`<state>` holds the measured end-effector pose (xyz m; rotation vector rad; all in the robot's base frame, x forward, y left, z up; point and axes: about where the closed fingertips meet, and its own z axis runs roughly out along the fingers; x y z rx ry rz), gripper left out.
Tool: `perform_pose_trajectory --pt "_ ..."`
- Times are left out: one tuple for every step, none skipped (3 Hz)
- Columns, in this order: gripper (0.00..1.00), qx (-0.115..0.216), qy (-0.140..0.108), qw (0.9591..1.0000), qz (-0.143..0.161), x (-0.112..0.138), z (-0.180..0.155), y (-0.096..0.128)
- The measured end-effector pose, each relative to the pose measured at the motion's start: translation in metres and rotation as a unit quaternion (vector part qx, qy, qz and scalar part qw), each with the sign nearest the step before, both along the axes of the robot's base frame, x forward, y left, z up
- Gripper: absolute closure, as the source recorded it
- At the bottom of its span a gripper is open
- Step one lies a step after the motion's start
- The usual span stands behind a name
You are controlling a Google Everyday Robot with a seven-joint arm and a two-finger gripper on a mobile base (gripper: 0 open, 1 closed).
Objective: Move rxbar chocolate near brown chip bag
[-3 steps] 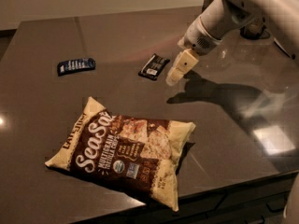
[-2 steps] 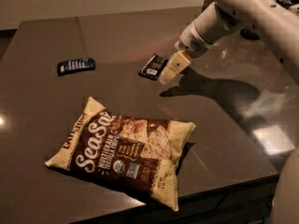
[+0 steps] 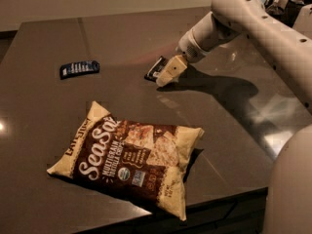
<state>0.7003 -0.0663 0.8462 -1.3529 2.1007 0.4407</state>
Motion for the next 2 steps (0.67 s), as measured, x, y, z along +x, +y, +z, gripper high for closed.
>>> perform_pose_trajectory --pt "0.22 -0.004 -0.008 0.9999 0.006 0.0071 -0.0092 0.0112" --pt "0.53 -0.005 -0.011 0.9999 0.011 0.0070 -0.0119 0.0162"
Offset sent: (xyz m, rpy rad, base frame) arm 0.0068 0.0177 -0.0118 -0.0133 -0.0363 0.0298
